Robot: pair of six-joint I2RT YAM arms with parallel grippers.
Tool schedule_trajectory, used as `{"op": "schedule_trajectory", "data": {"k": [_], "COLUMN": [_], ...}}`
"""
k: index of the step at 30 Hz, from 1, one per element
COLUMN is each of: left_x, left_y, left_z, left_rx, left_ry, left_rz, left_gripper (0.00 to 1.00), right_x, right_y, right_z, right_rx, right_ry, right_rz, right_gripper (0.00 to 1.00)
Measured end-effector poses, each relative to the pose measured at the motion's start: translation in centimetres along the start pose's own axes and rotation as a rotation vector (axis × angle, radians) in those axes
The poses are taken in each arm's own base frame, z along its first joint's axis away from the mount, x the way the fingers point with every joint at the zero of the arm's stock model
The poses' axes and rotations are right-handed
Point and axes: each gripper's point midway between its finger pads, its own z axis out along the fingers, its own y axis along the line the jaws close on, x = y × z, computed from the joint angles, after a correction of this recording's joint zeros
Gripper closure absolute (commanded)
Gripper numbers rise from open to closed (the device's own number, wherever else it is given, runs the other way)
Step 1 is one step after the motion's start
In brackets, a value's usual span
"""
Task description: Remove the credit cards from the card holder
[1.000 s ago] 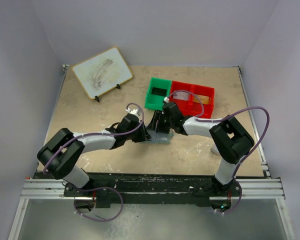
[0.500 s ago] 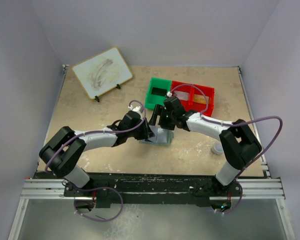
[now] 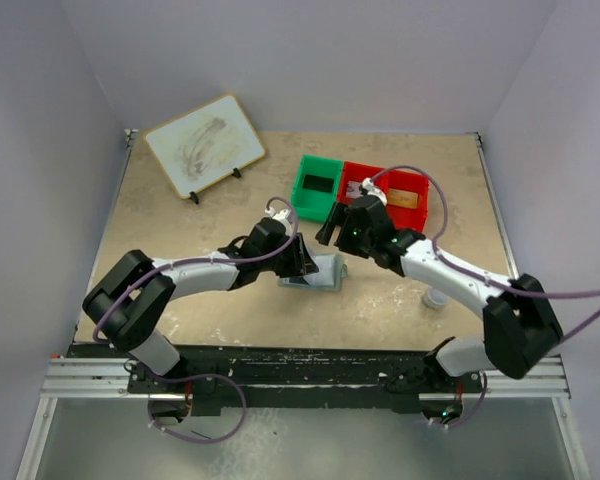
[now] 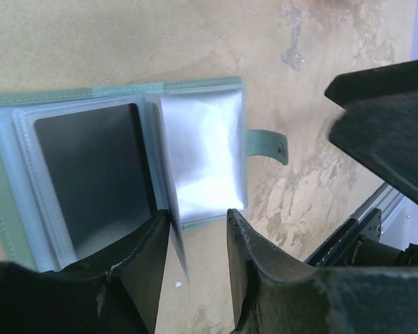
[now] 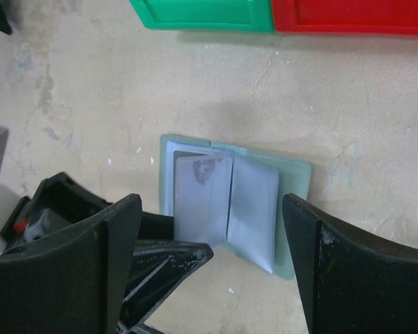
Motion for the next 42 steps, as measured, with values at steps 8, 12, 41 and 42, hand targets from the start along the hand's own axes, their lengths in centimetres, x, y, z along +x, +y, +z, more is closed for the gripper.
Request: {"op": "schedule_trajectory", "data": {"k": [8, 12, 41, 42], "left_x": [1.1, 1.9, -2.6, -2.7], "left_y": [-1.7, -2.1, 2.3, 2.5], "left_z": [0.5, 0.9, -4.4, -4.4], "left_rx": [0.046, 0.059, -0.237, -0.247], "left_ry": [0.041, 0.067, -0.19, -0.193], "left_rz": [0.025, 0.031, 0.063, 0.061], "left_gripper": [0.59, 0.57, 0.54, 0.54], "right_x": [-1.4, -1.3, 5.4, 5.7], "right_y": [0.4, 0.1, 1.1, 0.9], "right_z": [-2.3, -1.9, 1.8, 1.8], "right_rx": [-0.058, -0.038, -0.224, -0.225], "right_ry": [-0.097, -0.094, 0.149, 0.16], "right_rz": [0.046, 0.063, 0.13, 0.134], "right_gripper": [0.16, 0.16, 0.48, 0.5]}}
